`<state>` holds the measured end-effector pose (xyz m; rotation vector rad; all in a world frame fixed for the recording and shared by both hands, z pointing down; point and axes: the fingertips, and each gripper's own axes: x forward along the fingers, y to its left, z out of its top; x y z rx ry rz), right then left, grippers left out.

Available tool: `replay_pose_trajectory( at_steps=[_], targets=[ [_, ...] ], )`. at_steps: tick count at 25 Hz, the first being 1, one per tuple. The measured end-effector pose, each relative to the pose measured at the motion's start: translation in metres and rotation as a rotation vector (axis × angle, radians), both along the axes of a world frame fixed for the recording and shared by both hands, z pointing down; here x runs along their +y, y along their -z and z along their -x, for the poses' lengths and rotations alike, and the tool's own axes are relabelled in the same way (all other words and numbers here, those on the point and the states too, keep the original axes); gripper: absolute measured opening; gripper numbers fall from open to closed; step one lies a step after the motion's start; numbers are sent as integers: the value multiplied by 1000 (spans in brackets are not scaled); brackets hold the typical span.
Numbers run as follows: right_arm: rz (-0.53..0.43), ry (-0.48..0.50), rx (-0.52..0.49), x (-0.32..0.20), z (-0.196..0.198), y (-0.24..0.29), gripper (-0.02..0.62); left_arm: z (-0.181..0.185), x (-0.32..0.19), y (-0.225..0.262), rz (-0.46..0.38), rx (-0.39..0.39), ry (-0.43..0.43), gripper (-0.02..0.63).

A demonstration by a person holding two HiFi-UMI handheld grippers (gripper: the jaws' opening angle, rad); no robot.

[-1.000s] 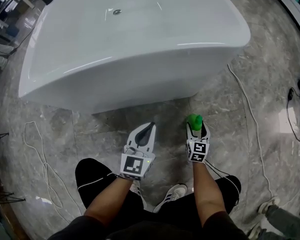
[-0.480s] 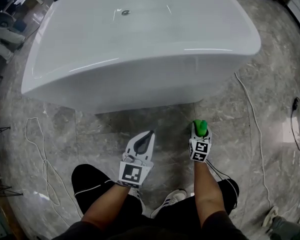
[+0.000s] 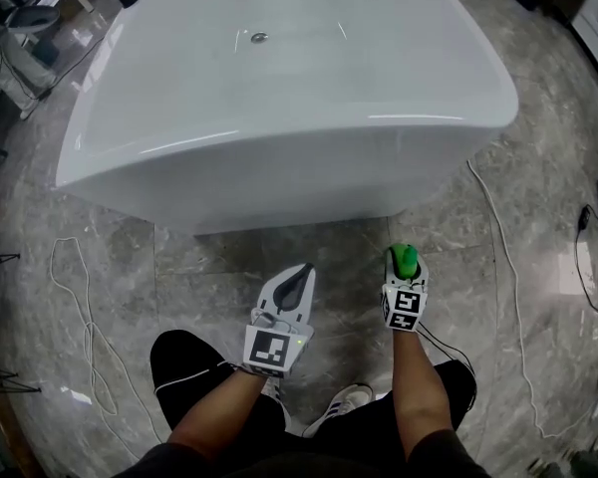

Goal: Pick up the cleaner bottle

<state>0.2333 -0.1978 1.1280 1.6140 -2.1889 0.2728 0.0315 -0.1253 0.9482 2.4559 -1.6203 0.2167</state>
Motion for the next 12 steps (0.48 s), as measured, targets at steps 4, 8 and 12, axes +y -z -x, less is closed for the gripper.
replay_pose_trajectory(
  at_steps=[4,8,12],
  targets=[
    [-10,2,1,0,5,38,195,3,-6,19,-10,18,3,6],
    [-33,15,9,1,12,102,195,22,-7,61,-6,23,42,6],
    [-73,27,-68,14,21,189,193,43,-5,127,27,23,70,6]
  ],
)
